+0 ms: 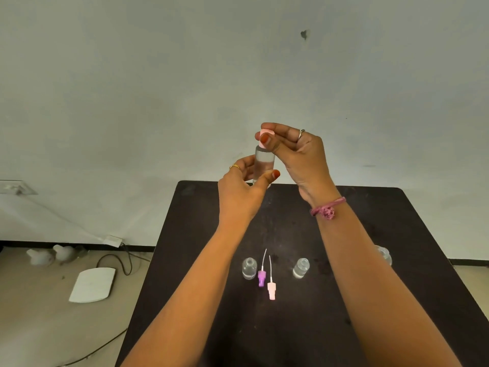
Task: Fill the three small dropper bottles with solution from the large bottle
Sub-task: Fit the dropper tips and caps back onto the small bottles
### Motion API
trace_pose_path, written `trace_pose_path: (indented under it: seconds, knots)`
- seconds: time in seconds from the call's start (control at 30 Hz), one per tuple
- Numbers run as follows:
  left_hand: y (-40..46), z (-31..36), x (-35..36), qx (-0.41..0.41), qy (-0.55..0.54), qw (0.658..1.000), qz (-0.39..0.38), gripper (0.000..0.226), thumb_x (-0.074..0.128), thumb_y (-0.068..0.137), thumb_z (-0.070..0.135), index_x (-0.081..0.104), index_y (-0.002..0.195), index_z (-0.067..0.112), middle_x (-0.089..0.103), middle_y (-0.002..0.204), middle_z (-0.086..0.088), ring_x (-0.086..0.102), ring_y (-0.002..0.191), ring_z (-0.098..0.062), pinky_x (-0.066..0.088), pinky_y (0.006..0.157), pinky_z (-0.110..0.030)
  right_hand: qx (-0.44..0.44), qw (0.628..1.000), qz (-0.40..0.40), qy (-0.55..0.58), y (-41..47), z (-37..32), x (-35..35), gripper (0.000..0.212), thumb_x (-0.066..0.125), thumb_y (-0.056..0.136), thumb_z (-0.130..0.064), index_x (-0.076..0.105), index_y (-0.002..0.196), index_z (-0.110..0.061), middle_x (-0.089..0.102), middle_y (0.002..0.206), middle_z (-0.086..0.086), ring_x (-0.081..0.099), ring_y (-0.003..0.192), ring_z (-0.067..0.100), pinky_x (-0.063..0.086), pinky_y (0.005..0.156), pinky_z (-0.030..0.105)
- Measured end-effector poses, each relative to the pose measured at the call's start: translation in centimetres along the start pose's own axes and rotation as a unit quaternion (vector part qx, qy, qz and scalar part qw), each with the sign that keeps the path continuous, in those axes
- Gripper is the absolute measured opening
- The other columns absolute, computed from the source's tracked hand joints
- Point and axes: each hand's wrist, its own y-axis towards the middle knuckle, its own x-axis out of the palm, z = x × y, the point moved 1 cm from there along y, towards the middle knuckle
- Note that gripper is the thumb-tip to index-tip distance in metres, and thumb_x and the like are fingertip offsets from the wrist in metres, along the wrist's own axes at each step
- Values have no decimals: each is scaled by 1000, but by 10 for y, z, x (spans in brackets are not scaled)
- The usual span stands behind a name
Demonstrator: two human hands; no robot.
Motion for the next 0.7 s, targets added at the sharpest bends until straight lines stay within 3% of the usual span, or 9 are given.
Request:
trace_pose_path:
  seconds: [0.1,0.2,0.3,0.43,0.53,0.63,0.7]
  knots:
    - [3,-8,-3,-13,-32,999,-15,53,80,73,35,62,119,17,69,105,10,65,97,-3,52,88,-22,48,998,-42,9,3,8,-8,40,72,80,-25,65,118,-15,69,113,-1,66,103,8,48,96,26]
    - [10,-20,-5,-18,-67,997,-16,49,81,74,29,63,119,18,70,107,8,67,98,-5,54,90,-32,103,991,-89,-5,1,24,-17,63,76,71,-28,55,129,-16,62,125,-2,65,105,11,50,94,29]
    - [18,-33,-5,-23,-57,998,-10,44,78,77,18,62,118,17,69,108,5,66,98,-6,54,92,-31,129,987,-97,-15,-4,43,-15,48,77,75,-12,58,118,-13,68,112,1,69,95,16,53,90,28]
    - [27,-55,-3,-34,-41,998,-16,43,76,77,12,61,117,18,67,108,6,65,99,-8,52,93,-29,150,985,-69,-50,3,70,-2,42,82,71,-13,63,108,-11,71,103,3,71,87,16,54,83,25]
    - [38,-74,-2,-45,-30,998,-24,45,74,80,15,59,122,18,65,114,5,62,105,-9,49,93,-18,156,982,-37,-101,16,92,8,42,85,68,-20,66,104,-12,72,97,1,70,84,12,55,77,21]
    - [47,-93,-4,-61,-37,997,-38,50,74,81,14,56,128,18,63,121,3,59,106,-5,43,80,-1,145,980,-17,-133,27,117,17,40,85,67,-25,68,101,-14,72,92,-1,70,82,10,56,74,22]
    - [56,-111,-7,-77,-29,996,-42,54,73,82,14,53,132,15,60,127,2,56,111,-5,41,76,3,143,976,-6,-165,37,136,24,39,85,68,-28,68,101,-17,71,90,-6,69,81,6,55,73,18]
